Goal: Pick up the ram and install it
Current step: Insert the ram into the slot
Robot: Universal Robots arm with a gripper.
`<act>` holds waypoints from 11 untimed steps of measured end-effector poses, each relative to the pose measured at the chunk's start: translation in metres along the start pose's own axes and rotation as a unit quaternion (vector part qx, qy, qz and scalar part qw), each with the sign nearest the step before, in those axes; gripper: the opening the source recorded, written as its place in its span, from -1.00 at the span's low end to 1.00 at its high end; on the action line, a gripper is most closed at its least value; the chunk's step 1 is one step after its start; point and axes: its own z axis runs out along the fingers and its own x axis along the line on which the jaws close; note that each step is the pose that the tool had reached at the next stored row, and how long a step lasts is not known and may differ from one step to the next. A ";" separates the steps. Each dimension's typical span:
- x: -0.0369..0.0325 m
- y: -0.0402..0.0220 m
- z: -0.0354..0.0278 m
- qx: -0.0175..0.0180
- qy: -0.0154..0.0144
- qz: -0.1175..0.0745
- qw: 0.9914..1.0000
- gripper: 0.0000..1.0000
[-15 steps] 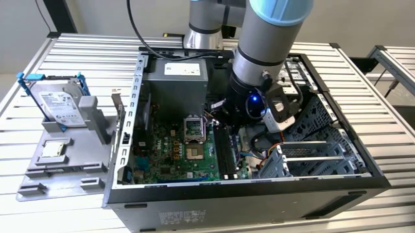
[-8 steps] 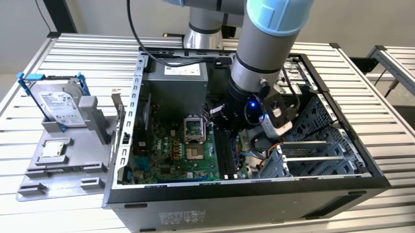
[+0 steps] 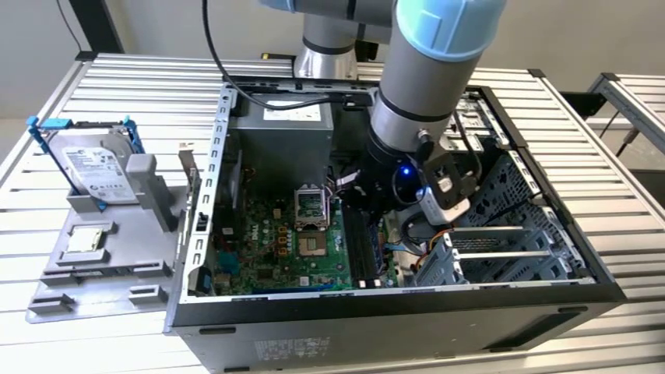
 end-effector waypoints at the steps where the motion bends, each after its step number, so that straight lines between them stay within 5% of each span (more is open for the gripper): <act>1: 0.0002 -0.0001 0.0007 0.000 0.000 0.000 1.000 -1.00; 11: 0.0003 0.0027 0.0071 0.001 0.000 0.000 1.000 -1.00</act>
